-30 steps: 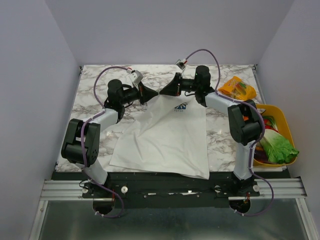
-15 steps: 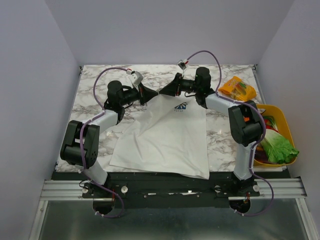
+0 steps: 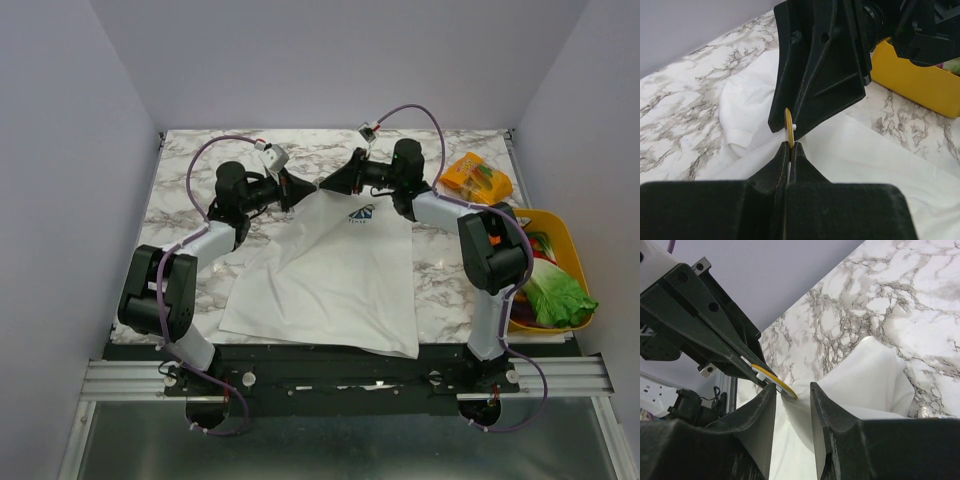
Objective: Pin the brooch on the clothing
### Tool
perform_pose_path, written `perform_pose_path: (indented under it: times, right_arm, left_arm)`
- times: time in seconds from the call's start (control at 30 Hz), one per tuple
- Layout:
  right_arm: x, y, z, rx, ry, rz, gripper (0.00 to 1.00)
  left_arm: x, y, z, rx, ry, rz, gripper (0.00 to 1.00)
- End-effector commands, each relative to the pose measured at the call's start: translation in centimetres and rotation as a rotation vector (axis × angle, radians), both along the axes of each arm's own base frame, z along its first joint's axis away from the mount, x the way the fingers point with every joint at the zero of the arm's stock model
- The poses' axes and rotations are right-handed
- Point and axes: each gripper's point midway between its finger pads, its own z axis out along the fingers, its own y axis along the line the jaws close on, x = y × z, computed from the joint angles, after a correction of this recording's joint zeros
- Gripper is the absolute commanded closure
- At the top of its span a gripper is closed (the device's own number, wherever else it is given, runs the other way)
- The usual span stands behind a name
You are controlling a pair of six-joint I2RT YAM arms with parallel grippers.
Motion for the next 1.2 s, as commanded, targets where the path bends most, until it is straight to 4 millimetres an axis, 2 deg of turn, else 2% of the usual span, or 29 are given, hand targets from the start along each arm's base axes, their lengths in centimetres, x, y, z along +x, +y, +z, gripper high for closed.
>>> perform_pose_path:
  times: [0.0, 0.47, 0.8, 1.13, 1.17]
  right_arm:
    - [2.3, -0.8, 0.5, 0.003, -0.046, -0.147, 0.59]
    - [3.4, -1.5, 0.5, 0.013, -0.02, -0.239, 0.58]
    - [3.0, -1.5, 0.6, 0.02, -0.033, -0.231, 0.57]
    - [0.0, -1.8, 2.0, 0.032, -0.187, -0.107, 0.35]
    - [-0.2, -1.8, 2.1, 0.027, -0.209, -0.097, 0.24]
  left_arm:
    - [-2.6, -1.6, 2.7, -0.005, -0.08, -0.097, 1.0]
    - [-2.9, -1.4, 2.8, -0.002, -0.071, -0.095, 1.0]
    - [-2.4, -1.1, 2.5, 0.003, -0.065, -0.063, 1.0]
    - [-2.1, -0.3, 2.4, 0.006, -0.067, -0.038, 1.0]
    - [-2.1, -0.3, 2.3, 0.007, -0.066, -0.037, 1.0]
